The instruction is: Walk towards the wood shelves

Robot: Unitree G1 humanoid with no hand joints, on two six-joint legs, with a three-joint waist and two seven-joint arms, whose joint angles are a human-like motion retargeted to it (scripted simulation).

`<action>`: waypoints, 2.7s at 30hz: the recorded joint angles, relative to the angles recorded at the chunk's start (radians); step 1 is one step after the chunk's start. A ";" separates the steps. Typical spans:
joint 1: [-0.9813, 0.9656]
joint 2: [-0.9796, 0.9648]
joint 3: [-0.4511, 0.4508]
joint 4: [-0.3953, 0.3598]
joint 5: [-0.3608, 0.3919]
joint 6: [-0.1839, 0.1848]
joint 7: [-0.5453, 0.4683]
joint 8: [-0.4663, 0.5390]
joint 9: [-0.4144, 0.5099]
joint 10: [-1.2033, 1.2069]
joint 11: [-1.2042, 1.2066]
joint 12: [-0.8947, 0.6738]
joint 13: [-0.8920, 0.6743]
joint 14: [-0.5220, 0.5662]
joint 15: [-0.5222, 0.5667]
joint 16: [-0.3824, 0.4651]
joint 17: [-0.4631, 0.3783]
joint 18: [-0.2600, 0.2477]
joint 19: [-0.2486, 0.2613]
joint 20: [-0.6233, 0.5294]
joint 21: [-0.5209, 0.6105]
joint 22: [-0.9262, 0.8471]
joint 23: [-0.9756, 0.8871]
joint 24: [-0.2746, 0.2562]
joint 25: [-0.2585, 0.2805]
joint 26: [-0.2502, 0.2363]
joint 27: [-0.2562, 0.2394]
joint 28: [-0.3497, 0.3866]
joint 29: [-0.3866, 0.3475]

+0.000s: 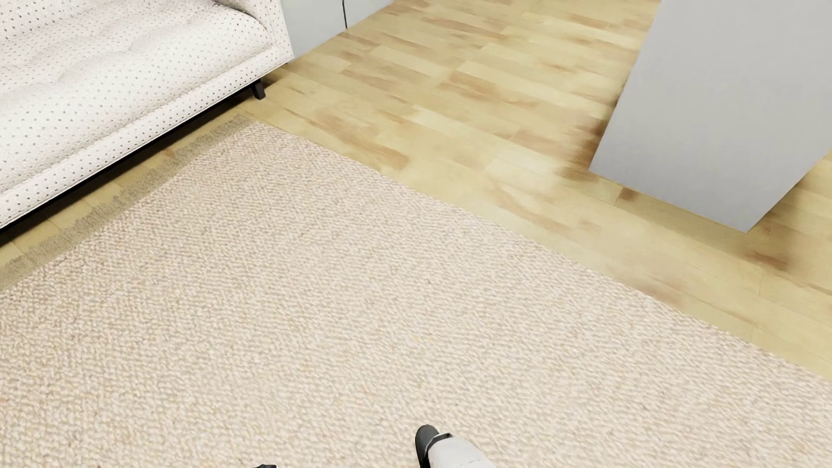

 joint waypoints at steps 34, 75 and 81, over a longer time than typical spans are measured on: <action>-0.445 0.370 0.228 0.094 0.125 0.056 0.000 0.000 0.010 0.810 0.097 0.126 -0.006 0.202 0.039 -0.014 -0.016 0.000 0.000 0.025 0.023 0.101 0.042 0.000 0.000 0.000 0.000 0.000 0.000; -0.854 0.915 0.522 0.041 -0.098 -0.110 0.000 0.000 -0.043 0.348 0.284 0.230 -0.175 0.208 0.072 -0.010 0.015 0.000 0.000 -0.061 -0.266 0.234 -0.216 0.000 0.000 0.000 0.000 0.000 0.000; -0.324 0.298 0.239 -0.021 -0.005 -0.023 0.000 0.000 -0.010 0.107 0.709 0.140 -0.064 0.123 0.172 -0.020 0.010 0.000 0.000 -0.043 -0.021 0.104 0.051 0.000 0.000 0.000 0.000 0.000 0.000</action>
